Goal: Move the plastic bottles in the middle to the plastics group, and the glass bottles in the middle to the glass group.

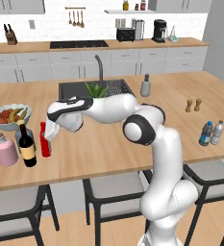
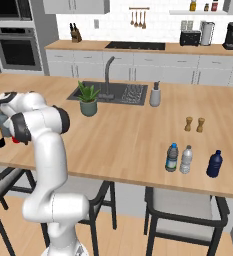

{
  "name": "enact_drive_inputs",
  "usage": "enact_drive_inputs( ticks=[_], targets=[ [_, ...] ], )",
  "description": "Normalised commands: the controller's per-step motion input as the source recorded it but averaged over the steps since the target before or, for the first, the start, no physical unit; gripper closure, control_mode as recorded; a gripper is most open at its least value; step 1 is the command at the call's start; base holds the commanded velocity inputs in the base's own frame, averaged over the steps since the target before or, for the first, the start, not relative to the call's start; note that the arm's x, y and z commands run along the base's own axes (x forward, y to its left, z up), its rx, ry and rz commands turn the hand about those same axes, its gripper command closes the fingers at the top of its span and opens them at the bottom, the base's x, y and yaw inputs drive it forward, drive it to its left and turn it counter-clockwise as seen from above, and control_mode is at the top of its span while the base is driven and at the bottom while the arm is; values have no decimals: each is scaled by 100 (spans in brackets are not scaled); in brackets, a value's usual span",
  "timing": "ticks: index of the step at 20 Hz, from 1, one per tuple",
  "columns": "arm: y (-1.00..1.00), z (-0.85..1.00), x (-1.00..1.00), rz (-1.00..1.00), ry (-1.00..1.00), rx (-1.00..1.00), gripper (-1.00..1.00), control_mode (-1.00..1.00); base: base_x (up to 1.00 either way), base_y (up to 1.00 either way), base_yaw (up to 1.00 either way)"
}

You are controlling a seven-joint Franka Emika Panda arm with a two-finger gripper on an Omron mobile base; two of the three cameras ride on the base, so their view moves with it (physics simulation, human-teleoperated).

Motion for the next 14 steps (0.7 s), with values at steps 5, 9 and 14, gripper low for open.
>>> enact_drive_inputs(
  ticks=[5,9,14],
  targets=[
    [0,-31,0,0,0,0,100,-100,0,0,0],
    [0,0,0,0,0,0,100,-100,0,0,0],
    [0,0,0,0,-3,0,-100,-100,0,0,0]
  ],
)
